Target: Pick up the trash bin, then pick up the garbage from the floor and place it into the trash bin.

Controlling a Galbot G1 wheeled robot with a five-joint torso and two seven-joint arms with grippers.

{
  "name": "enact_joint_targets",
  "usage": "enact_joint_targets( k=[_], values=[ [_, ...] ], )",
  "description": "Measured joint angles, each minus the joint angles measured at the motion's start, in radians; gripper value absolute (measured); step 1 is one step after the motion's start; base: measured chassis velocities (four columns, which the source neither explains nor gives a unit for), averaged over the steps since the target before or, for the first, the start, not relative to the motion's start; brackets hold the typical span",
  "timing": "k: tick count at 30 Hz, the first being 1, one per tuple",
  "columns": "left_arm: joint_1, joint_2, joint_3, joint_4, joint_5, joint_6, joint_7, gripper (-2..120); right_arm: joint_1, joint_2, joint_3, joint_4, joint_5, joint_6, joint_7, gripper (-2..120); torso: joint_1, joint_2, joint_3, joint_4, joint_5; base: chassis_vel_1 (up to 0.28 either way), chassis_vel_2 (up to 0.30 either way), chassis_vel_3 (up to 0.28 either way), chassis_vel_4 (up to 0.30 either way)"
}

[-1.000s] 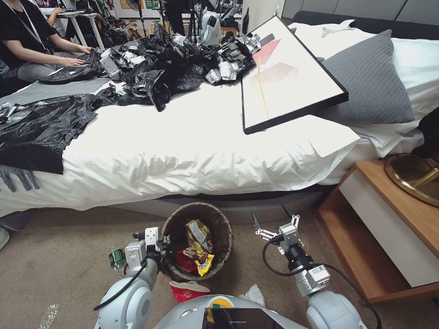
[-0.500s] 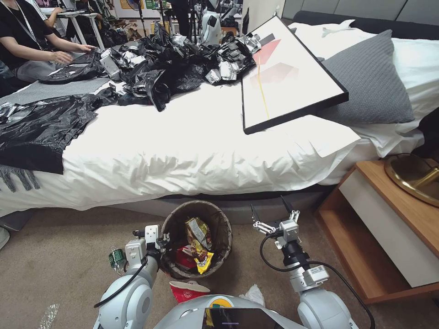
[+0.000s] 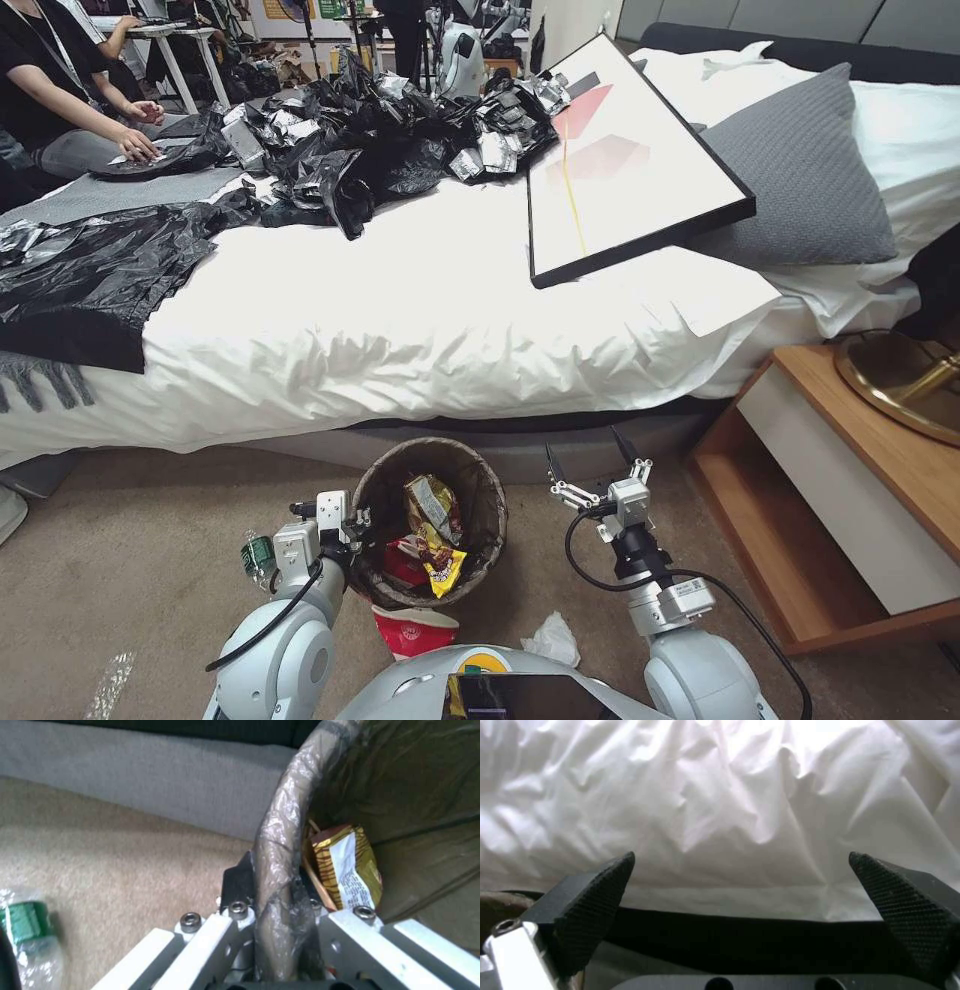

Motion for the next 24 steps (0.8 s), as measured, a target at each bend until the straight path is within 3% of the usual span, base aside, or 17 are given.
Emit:
enact_joint_targets(
  k=[15, 24],
  values=[
    [-0.003, 0.001, -0.001, 0.004, 0.001, -0.001, 0.001, 3, 0.011, 0.012, -0.001, -0.017, -0.001, 0.017, -0.005, 100, 0.000, 0.000, 0.000, -0.0001, 0.0000, 0.126, -0.119, -0.120, 0.123],
    [-0.008, 0.000, -0.006, 0.004, -0.002, -0.002, 0.002, 3, 0.041, 0.014, -0.001, -0.049, -0.040, 0.053, -0.015, 100, 0.000, 0.000, 0.000, 0.0001, 0.0001, 0.022, -0.014, -0.021, 0.020]
  ],
)
